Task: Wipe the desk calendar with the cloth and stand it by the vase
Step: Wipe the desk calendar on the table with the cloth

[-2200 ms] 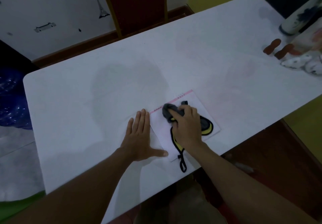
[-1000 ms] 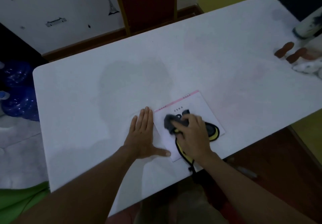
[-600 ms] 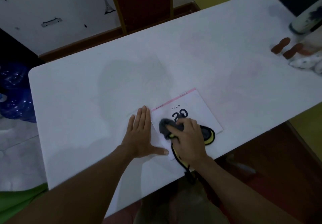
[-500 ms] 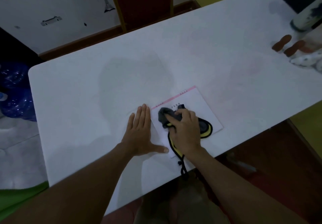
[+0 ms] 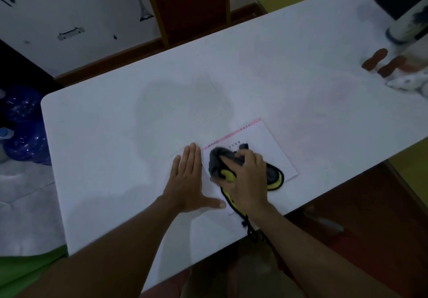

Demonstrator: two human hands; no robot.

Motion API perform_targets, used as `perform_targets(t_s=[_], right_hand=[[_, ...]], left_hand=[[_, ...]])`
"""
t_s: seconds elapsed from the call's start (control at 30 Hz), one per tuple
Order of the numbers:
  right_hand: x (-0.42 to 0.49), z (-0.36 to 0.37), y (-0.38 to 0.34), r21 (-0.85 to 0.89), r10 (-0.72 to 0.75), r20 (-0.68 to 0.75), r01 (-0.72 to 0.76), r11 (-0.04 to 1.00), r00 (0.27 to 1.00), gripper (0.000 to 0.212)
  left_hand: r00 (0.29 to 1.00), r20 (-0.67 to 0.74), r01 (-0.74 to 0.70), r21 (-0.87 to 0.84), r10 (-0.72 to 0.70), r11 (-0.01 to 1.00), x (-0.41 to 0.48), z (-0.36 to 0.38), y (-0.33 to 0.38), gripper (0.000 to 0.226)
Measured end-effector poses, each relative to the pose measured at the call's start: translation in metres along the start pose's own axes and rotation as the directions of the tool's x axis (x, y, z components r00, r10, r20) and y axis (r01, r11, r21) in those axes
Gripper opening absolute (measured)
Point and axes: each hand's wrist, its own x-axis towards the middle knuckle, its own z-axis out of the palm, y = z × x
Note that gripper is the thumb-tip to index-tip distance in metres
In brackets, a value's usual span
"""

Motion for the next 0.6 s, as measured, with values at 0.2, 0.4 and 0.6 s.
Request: perform_targets(t_s=[0.2, 0.4, 0.6], right_hand=[[0.009, 0.002, 0.001, -0.019, -0.023, 0.042, 0.024, 1.000, 0.999, 0.047], [-0.017, 0.002, 0.005, 0.051, -0.272, 0.099, 0.268, 0.962, 0.957, 0.049], [0.022, 0.002, 0.008, -0.065, -0.117, 0.044, 0.120, 0.991, 0.992, 0.047]], left_hand=[[1.000, 0.009, 0.001, 0.011, -0.001, 1.000, 0.000, -0.001, 0.000, 0.165], [0.999, 0.015, -0.030, 0.031, 0.029, 0.999, -0.001, -0.002, -0.002, 0.159], [1.000, 0.019, -0.004, 0.004, 0.003, 1.000, -0.001, -0.002, 0.000, 0.163]])
